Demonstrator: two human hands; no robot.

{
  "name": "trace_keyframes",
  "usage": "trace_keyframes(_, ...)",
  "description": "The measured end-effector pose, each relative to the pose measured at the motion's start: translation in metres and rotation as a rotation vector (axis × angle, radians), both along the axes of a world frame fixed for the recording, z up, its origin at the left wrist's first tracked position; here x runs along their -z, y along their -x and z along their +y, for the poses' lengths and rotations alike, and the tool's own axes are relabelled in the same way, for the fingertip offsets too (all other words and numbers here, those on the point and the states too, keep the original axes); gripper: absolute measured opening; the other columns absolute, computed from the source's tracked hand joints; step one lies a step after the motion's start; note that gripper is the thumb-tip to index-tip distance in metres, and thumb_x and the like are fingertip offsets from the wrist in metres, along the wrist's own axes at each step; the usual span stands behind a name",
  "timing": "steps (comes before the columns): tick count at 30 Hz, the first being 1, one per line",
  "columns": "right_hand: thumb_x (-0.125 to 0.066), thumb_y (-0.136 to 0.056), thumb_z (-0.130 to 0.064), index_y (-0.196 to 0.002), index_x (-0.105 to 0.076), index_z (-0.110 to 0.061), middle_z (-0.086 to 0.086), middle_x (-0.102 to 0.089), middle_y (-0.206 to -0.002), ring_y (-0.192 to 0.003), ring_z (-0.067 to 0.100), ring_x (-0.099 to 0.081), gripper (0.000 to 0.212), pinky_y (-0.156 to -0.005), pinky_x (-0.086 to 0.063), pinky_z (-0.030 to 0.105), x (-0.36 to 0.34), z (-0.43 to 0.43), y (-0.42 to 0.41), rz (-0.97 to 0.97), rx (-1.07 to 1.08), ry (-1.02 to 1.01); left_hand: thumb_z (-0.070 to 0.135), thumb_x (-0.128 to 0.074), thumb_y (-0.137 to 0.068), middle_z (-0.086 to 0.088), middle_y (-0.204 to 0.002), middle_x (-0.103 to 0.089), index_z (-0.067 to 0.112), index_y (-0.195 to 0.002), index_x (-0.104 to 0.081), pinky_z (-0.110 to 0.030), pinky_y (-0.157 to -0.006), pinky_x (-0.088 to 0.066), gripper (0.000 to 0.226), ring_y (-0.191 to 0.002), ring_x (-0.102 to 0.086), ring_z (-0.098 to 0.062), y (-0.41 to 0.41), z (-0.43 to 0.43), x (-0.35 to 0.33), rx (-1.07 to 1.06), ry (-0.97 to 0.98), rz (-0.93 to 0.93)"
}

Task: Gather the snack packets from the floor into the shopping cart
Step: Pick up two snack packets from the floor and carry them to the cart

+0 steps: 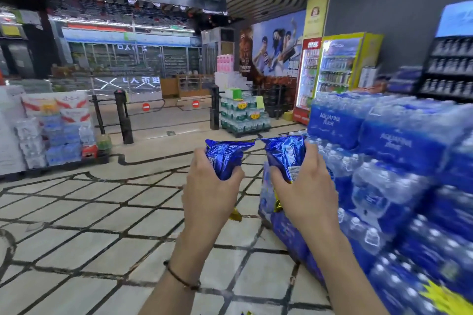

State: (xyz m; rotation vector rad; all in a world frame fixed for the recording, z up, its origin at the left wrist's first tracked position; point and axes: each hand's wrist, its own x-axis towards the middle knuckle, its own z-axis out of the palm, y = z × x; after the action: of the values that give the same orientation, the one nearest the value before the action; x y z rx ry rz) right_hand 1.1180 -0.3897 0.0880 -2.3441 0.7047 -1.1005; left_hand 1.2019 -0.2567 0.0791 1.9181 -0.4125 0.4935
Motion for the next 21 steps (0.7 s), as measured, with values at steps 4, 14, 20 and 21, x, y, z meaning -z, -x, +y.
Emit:
trace_keyframes(4, -0.059, -0.086, -0.052, -0.147, -0.025, -0.017, 0.005, -0.047, -0.138, -0.116, 0.031, -0.052, 0.078, -0.083, -0.044, 0.042, 0.003, -0.001, 0.045, -0.011, 0.199, 0.016, 0.049, -0.07, -0.076, 0.006, -0.095, -0.062, 0.031, -0.11, -0.042, -0.043, -0.074, -0.054, 0.048, -0.084, -0.06, -0.019, 0.021, -0.024, 0.002, 0.162, 0.008, 0.012)
trace_keyframes(14, -0.061, -0.086, -0.051, -0.147, -0.029, -0.014, 0.007, -0.049, -0.137, -0.114, 0.033, -0.055, 0.078, -0.081, -0.045, 0.041, 0.004, -0.034, 0.259, 0.0, 0.777, 0.039, 0.049, -0.069, -0.074, 0.006, -0.097, -0.064, 0.032, -0.105, -0.042, -0.046, -0.075, -0.054, 0.045, -0.086, -0.063, -0.022, 0.195, -0.127, 0.011, 0.805, 0.011, 0.082)
trace_keyframes(20, -0.063, -0.083, -0.049, -0.122, -0.039, -0.021, 0.001, -0.056, -0.105, -0.084, 0.028, -0.056, 0.054, -0.066, -0.046, 0.039, 0.006, -0.033, 0.417, -0.064, 1.077, 0.054, 0.045, -0.072, -0.079, 0.006, -0.1, -0.062, 0.03, -0.107, -0.041, -0.04, -0.072, -0.05, 0.044, -0.088, -0.059, -0.02, 0.332, -0.165, 0.0, 1.085, -0.002, 0.029)
trace_keyframes(21, -0.062, -0.084, -0.049, -0.122, -0.037, -0.022, 0.0, -0.055, -0.104, -0.082, 0.026, -0.055, 0.053, -0.065, -0.046, 0.038, 0.008, -0.032, 0.443, -0.065, 1.114, 0.051, 0.046, -0.072, -0.08, 0.006, -0.103, -0.063, 0.03, -0.111, -0.041, -0.041, -0.073, -0.051, 0.047, -0.09, -0.06, -0.02, 0.355, -0.17, 0.001, 1.128, -0.003, 0.024)
